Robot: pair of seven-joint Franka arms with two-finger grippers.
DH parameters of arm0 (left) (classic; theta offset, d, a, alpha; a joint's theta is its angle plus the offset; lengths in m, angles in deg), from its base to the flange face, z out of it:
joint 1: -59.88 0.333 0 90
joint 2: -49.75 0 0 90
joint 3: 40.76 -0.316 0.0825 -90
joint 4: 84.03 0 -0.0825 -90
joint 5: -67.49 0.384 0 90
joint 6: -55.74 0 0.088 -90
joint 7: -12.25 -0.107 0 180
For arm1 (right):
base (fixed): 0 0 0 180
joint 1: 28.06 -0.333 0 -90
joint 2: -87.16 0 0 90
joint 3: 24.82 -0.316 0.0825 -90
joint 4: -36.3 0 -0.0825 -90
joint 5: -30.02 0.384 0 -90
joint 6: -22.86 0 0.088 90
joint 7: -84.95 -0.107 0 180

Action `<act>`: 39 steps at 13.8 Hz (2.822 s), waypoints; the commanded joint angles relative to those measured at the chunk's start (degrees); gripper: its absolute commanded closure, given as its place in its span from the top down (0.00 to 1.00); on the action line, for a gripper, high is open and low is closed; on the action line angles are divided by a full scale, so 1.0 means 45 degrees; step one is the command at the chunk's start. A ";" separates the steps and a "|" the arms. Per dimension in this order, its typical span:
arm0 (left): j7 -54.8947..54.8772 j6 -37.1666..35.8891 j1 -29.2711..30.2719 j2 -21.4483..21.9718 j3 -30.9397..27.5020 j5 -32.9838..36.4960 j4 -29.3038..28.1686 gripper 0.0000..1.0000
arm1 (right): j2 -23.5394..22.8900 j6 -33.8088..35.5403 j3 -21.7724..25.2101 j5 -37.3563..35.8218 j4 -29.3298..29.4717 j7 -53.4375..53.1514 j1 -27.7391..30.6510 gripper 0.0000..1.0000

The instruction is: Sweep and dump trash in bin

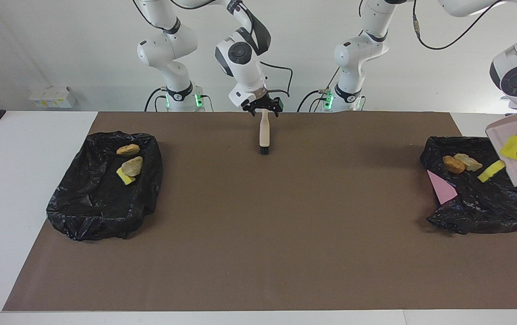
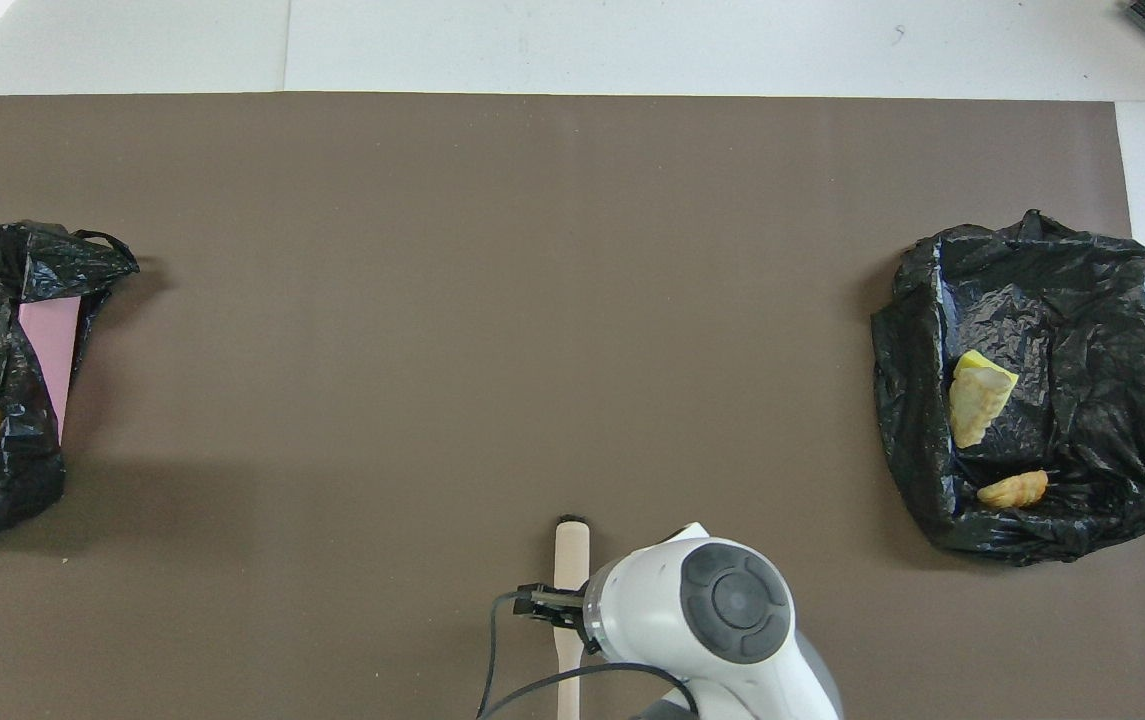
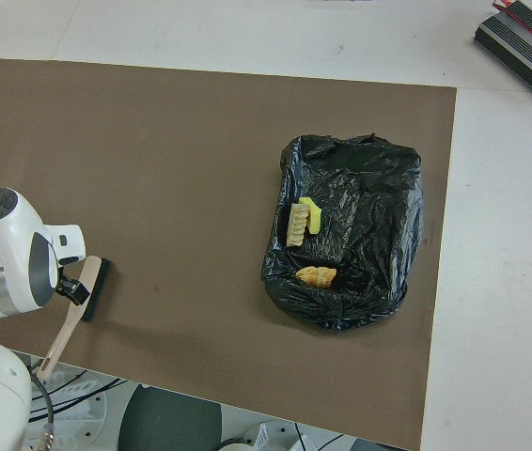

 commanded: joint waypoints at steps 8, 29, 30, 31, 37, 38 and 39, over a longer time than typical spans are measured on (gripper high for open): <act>0.1688 -0.1547 -0.1437 0.0563 -0.0227 0.1654 -0.0444 0.00 | -0.0177 0.6255 -0.0095 -0.2488 0.6386 0.3152 0.5890 1.00; 0.8261 -0.5233 -0.4538 0.0992 0.0691 -0.7734 -0.0033 0.00 | -0.2308 0.8721 0.0392 -0.6246 1.1002 0.5321 0.7455 1.00; 0.9295 -0.5701 -0.4871 0.1012 0.0691 -0.8107 -0.0014 0.00 | -0.2269 0.8721 0.0471 -0.6206 1.1002 0.5321 0.7454 1.00; 1.0310 -0.5996 -0.5222 0.1051 0.0710 -0.8575 0.0006 0.00 | -0.2211 0.8701 0.0472 -0.6186 1.0983 0.5340 0.7435 1.00; 1.6246 -0.6469 -0.7215 0.1266 0.0711 -1.2109 0.0025 0.00 | -0.1742 0.8915 0.1016 -0.6147 1.0866 0.5884 0.7202 1.00; 1.7534 -0.6313 -0.7489 0.1266 0.0730 -1.2888 0.0025 0.00 | -0.1645 0.8935 0.1173 -0.6147 1.0846 0.6274 0.7123 1.00; 1.8572 -0.6099 -0.7762 0.1266 0.0769 -1.3495 0.0045 0.00 | -0.1625 0.8936 0.1175 -0.6147 1.0846 0.6355 0.7103 1.00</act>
